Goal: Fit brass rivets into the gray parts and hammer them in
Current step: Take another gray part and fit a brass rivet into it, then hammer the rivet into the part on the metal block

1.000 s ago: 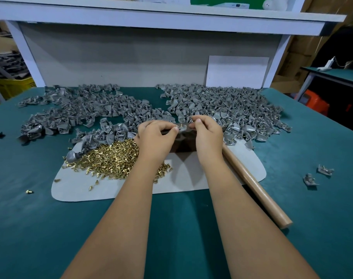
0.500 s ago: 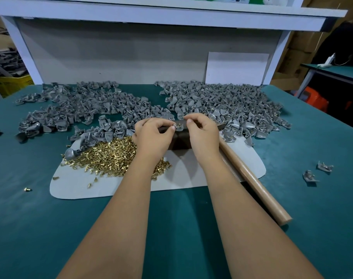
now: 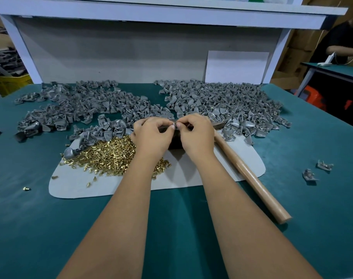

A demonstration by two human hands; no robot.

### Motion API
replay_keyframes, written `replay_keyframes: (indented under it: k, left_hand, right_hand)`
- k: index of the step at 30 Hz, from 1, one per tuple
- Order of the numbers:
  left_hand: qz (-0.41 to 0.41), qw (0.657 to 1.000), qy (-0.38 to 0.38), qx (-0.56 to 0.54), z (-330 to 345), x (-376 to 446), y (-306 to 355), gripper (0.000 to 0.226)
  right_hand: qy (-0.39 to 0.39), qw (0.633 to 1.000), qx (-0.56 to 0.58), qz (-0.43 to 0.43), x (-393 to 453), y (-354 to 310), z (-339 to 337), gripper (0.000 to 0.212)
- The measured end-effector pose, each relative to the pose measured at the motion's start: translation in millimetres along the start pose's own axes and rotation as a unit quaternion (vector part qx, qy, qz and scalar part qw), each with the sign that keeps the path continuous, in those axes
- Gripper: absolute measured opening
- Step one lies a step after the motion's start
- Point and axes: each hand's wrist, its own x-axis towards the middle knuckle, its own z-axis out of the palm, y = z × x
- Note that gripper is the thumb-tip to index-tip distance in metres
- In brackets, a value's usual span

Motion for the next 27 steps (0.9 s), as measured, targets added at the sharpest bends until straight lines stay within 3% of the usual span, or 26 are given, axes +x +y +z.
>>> replay_keyframes:
  k: [12, 14, 17, 19, 22, 24, 27]
  left_hand:
    - [0.005, 1.000, 0.005, 0.021, 3.4, 1.9, -4.1, 0.012]
    - [0.004, 1.000, 0.006, 0.020, 3.0, 1.2, -2.3, 0.009]
    - [-0.002, 1.000, -0.003, 0.011, 1.8, 0.7, -0.3, 0.011]
    - [-0.002, 1.000, -0.006, 0.013, 0.8, -0.4, 0.2, 0.011]
    - [-0.002, 1.000, -0.006, 0.019, 0.4, -3.5, 1.8, 0.007]
    - [0.003, 1.000, -0.004, 0.021, 0.2, -4.8, 2.4, 0.008]
    - [0.015, 1.000, 0.000, 0.021, -0.7, -5.7, 0.9, 0.010]
  right_hand:
    - [-0.006, 0.999, -0.035, -0.026, -9.0, 0.8, -2.9, 0.018]
    - [0.020, 0.999, -0.030, 0.003, -12.2, -3.6, -10.0, 0.024]
    - [0.091, 0.986, -0.118, 0.069, -6.1, -9.2, -33.5, 0.023]
    - [0.063, 0.966, -0.220, 0.118, -3.6, -3.7, -53.9, 0.024]
    - [-0.044, 0.919, -0.339, 0.199, -17.3, 5.7, -74.2, 0.034]
    - [-0.092, 0.894, -0.386, 0.208, -27.2, 7.0, -74.2, 0.033]
    - [-0.096, 0.891, -0.396, 0.200, -28.0, 1.6, -68.6, 0.034]
